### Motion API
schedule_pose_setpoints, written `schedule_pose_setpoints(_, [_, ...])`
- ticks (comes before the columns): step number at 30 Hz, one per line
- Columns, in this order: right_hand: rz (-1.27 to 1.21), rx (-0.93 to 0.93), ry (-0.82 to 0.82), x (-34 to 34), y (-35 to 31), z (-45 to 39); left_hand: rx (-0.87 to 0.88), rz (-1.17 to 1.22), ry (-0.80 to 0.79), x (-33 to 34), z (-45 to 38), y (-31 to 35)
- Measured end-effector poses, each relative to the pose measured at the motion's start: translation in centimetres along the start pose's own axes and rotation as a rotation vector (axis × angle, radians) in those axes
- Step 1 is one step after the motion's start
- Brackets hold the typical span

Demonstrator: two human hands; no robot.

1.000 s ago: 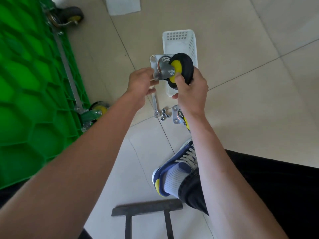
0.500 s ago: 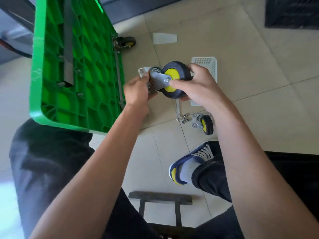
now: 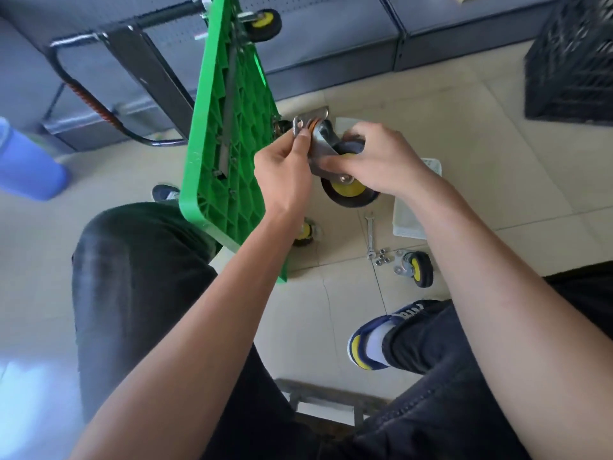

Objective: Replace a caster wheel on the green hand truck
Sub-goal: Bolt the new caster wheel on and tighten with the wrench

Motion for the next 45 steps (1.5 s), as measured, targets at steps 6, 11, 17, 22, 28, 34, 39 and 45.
schedule_pose_setpoints(6, [0.02,-0.055,0.005,0.5,-3.3,-1.4,0.076,-0.001,-0.045,-1.1,-1.1,2.6])
schedule_pose_setpoints(11, [0.125,-0.169,-0.002,2.1,-7.2,-3.1,0.126,-0.039,-0.059,-3.4,-1.7,3.8])
schedule_pose_setpoints(17, [0.09,-0.275,-0.013,5.1,-10.6,-5.5,0.124,-0.057,-0.006,-7.0,-3.5,4.4])
schedule_pose_setpoints(22, [0.08,-0.306,-0.021,6.4,-11.7,-6.9,0.12,-0.174,-0.11,-7.8,-5.1,5.1])
schedule_pose_setpoints(28, [0.038,-0.327,-0.048,5.8,-11.6,-7.5,0.137,-0.419,-0.293,-7.2,-7.1,7.1])
schedule_pose_setpoints(34, [0.088,-0.314,-0.061,6.3,-11.1,-7.6,0.173,-0.641,-0.288,-8.2,-7.6,7.1])
schedule_pose_setpoints(39, [0.192,-0.325,-0.085,8.3,-11.2,-8.1,0.131,-0.74,-0.358,-9.4,-9.2,6.2])
schedule_pose_setpoints(45, [0.228,-0.329,-0.154,11.0,-10.8,-8.6,0.179,-0.804,-0.289,-10.6,-9.7,5.3])
Point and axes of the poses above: each hand's wrist, its own z-axis away from the middle knuckle, its own x-axis out of the palm, y = z × x, the point moved 8 cm from there along -z, towards the middle knuckle, and after that the axes turned 11 degrees about z, right-handed, at the moved point
